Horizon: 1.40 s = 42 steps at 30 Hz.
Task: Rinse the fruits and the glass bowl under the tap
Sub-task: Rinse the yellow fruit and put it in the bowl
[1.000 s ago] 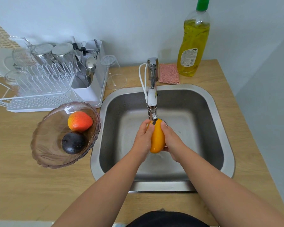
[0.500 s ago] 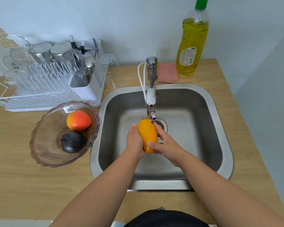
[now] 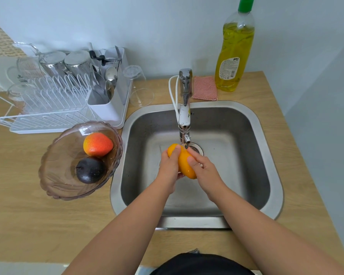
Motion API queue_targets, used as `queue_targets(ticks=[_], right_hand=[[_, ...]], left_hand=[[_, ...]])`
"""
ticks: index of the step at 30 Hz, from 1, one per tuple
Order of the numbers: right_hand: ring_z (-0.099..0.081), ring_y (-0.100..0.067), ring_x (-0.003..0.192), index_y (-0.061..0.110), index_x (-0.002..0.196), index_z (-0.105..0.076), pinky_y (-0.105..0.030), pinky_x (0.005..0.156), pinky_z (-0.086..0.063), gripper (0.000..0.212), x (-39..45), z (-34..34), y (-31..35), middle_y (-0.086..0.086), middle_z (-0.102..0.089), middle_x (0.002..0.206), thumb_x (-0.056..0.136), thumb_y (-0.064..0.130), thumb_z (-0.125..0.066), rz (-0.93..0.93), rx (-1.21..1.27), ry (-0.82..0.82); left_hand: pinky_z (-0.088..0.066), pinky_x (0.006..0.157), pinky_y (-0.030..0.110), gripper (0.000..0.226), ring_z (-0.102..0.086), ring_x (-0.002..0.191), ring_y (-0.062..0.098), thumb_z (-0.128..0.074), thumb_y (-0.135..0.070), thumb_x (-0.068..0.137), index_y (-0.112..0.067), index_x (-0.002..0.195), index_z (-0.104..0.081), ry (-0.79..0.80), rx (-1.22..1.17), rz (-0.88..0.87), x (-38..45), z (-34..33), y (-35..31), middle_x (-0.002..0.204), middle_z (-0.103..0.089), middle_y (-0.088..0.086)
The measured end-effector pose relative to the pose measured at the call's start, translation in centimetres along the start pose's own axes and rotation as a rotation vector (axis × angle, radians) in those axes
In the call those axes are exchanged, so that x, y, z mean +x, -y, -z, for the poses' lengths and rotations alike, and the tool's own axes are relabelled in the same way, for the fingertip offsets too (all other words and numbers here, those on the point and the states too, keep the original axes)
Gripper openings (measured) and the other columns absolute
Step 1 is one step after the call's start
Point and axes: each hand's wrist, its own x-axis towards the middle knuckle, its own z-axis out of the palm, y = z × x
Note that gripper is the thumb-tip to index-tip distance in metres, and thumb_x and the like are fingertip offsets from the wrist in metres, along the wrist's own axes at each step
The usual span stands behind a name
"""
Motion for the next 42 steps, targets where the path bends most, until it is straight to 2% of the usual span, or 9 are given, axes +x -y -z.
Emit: queue_targets(ticks=[3, 5, 9, 12, 16, 23, 32, 38, 42], right_hand=[[-0.056, -0.011, 0.108, 0.044, 0.137, -0.042, -0.025, 0.090, -0.049, 0.054, -0.8, 0.0, -0.3, 0.014, -0.048, 0.125, 0.090, 0.034, -0.067, -0.025, -0.063, 0.030], [-0.058, -0.012, 0.103, 0.038, 0.138, -0.039, -0.025, 0.083, -0.049, 0.060, -1.1, 0.0, -0.5, 0.015, -0.050, 0.121, 0.086, 0.035, -0.071, -0.081, -0.016, 0.005], [-0.062, -0.020, 0.101, 0.028, 0.133, -0.047, -0.035, 0.086, -0.051, 0.057, -0.9, 0.1, -1.0, -0.005, -0.058, 0.119, 0.084, 0.046, -0.069, -0.271, 0.040, 0.051], [-0.066, -0.021, 0.087, 0.024, 0.128, -0.052, -0.032, 0.079, -0.054, 0.053, -1.2, 0.0, -1.3, -0.009, -0.062, 0.114, 0.083, 0.047, -0.070, -0.350, 0.068, 0.151], [-0.065, -0.023, 0.095, 0.027, 0.122, -0.053, -0.031, 0.077, -0.051, 0.052, -1.3, 0.4, -1.5, -0.006, -0.061, 0.114, 0.078, 0.029, -0.081, -0.297, 0.039, 0.141], [-0.063, -0.027, 0.104, 0.026, 0.129, -0.055, -0.029, 0.079, -0.052, 0.059, -1.5, 0.2, -1.7, -0.008, -0.059, 0.120, 0.079, 0.005, -0.077, -0.220, 0.040, 0.192], [-0.064, -0.029, 0.105, 0.022, 0.131, -0.058, -0.035, 0.085, -0.056, 0.058, -1.3, 0.6, -1.9, -0.003, -0.059, 0.116, 0.079, 0.005, -0.076, -0.207, 0.017, 0.208], [-0.062, -0.027, 0.102, 0.023, 0.126, -0.059, -0.033, 0.080, -0.052, 0.054, -1.2, 0.7, -2.1, -0.009, -0.061, 0.113, 0.078, 0.007, -0.077, -0.231, -0.041, 0.228], [-0.060, -0.024, 0.101, 0.023, 0.125, -0.058, -0.030, 0.077, -0.049, 0.052, -1.3, 0.7, -1.8, -0.008, -0.060, 0.112, 0.078, 0.007, -0.077, -0.238, -0.058, 0.237]], left_hand=[[-0.059, 0.086, 0.049, 0.045, -0.064, 0.107, 0.030, -0.056, -0.050, 0.098, -0.025, 0.133, -0.045, -0.005, -0.015, 0.062, 0.1, 0.6, -0.8, 0.126, -0.058, 0.009], [-0.060, 0.082, 0.048, 0.047, -0.064, 0.106, 0.032, -0.058, -0.049, 0.097, -0.022, 0.134, -0.043, -0.013, -0.029, 0.058, 0.0, 1.1, -0.8, 0.126, -0.056, 0.010], [-0.059, 0.089, 0.055, 0.050, -0.062, 0.112, 0.036, -0.062, -0.047, 0.096, -0.023, 0.133, -0.041, -0.041, -0.059, 0.013, -0.7, 2.3, -0.3, 0.126, -0.053, 0.011], [-0.060, 0.087, 0.048, 0.052, -0.062, 0.112, 0.031, -0.064, -0.039, 0.096, -0.021, 0.139, -0.039, -0.010, -0.034, -0.026, -1.4, 3.5, 0.4, 0.129, -0.053, 0.011], [-0.057, 0.087, 0.034, 0.064, -0.058, 0.118, 0.026, -0.072, -0.033, 0.092, -0.021, 0.147, -0.042, 0.010, 0.151, -0.092, -2.1, 5.8, 1.0, 0.141, -0.049, 0.008], [-0.058, 0.088, 0.037, 0.054, -0.061, 0.116, 0.030, -0.076, -0.030, 0.089, -0.031, 0.136, -0.049, -0.052, 0.172, -0.157, -3.4, 8.2, 0.8, 0.127, -0.055, 0.007], [-0.060, 0.085, 0.037, 0.043, -0.073, 0.096, 0.027, -0.068, -0.034, 0.095, -0.033, 0.132, -0.046, -0.064, 0.222, -0.105, -4.0, 8.4, 1.1, 0.119, -0.058, 0.004], [-0.056, 0.098, 0.045, 0.050, -0.069, 0.104, 0.028, -0.063, -0.036, 0.098, -0.026, 0.143, -0.045, -0.078, 0.300, -0.102, -4.2, 8.4, 1.3, 0.130, -0.057, 0.010], [-0.056, 0.096, 0.040, 0.047, -0.066, 0.107, 0.027, -0.060, -0.035, 0.100, -0.025, 0.144, -0.046, -0.098, 0.328, -0.109, -4.5, 8.2, 1.2, 0.132, -0.055, 0.007]])
